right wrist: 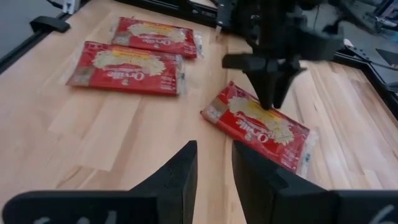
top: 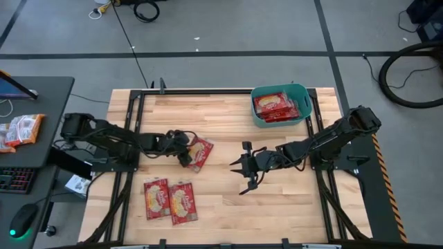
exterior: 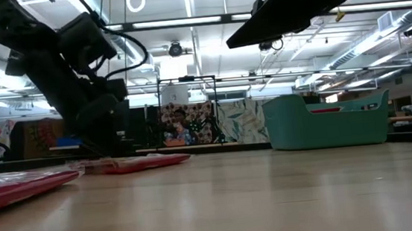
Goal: Sort popcorn bags into baskets
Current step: Put the red popcorn bag into the green bin
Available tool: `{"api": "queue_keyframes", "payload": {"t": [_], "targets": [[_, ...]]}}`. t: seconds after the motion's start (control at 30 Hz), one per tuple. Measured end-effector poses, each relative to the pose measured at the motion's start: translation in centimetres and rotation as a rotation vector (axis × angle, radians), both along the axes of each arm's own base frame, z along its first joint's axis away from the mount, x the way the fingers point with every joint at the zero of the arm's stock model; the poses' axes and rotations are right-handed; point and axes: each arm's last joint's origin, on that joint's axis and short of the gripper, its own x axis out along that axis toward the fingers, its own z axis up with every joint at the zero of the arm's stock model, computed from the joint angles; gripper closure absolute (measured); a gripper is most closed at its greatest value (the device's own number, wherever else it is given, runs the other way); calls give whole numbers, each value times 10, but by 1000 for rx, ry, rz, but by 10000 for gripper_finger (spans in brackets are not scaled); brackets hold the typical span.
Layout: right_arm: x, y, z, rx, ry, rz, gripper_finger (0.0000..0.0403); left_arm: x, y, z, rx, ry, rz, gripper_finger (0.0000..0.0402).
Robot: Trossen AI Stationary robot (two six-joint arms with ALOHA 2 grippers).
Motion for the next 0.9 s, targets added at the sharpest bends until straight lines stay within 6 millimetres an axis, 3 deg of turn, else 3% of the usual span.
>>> {"api": "queue_keyframes", "payload": {"t": [0.6,0.9], "targets": [[-3,16,0,-14,-18,76,299,39,-5,-22,-117,-264,-146,276],[17,28,-43,-164,18,93,297,41,-6,-19,-132,-297,-164,276]]}}
